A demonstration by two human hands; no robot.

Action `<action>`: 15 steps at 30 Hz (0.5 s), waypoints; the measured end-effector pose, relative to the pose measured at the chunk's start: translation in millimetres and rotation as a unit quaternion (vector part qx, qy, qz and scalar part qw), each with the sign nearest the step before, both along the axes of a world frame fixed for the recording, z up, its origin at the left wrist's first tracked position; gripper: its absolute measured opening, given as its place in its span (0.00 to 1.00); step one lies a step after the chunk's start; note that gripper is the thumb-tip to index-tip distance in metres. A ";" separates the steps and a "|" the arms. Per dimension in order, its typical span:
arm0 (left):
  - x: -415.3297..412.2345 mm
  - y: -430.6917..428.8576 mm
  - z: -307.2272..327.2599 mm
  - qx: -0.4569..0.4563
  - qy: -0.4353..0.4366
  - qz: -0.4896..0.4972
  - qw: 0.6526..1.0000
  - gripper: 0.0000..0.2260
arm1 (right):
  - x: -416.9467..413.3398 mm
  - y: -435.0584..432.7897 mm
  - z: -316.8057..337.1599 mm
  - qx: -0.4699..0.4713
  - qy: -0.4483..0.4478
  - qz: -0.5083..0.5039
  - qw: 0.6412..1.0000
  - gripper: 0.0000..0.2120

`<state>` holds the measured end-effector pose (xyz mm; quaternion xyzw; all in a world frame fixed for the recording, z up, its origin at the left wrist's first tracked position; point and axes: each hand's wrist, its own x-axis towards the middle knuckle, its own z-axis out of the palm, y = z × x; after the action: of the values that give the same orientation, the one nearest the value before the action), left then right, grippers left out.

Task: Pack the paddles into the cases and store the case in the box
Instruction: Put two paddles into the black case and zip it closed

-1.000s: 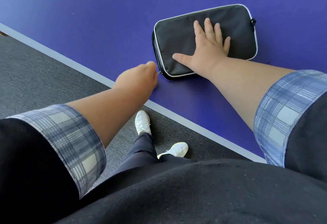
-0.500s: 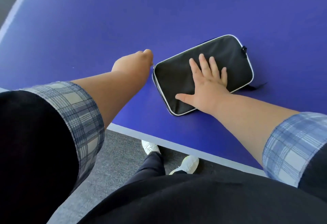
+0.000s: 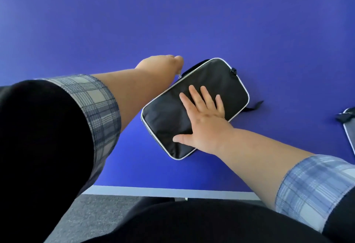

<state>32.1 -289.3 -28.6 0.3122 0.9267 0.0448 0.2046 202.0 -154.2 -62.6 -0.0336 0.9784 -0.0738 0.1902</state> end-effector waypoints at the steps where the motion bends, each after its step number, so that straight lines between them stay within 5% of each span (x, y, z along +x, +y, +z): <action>1: -4.1 8.8 -0.3 0.013 -0.011 0.009 1.000 0.15 | 0.0 0.0 2.1 -0.004 -0.006 0.000 1.000 0.54; 4: -10.4 24.6 -4.3 0.034 -0.052 0.052 0.997 0.13 | -6.8 -2.0 15.3 -0.055 -0.009 -0.032 0.998 0.49; 8: -4.7 25.1 -14.4 0.139 -0.117 0.192 0.964 0.07 | -56.7 7.3 36.5 -0.158 0.108 -0.173 0.966 0.26; 11: -0.8 26.4 -17.8 0.188 -0.148 0.278 0.930 0.05 | -115.6 25.1 43.2 -0.069 0.050 -0.191 0.978 0.19; 15: 3.6 25.6 -20.7 0.204 -0.140 0.319 0.915 0.09 | -167.2 22.1 44.8 0.063 -0.092 -0.075 0.991 0.16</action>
<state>35.7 -263.7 -49.3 0.0257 0.9095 0.3389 0.2394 34.8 -132.2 -17.8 0.0584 0.9593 -0.0291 0.2747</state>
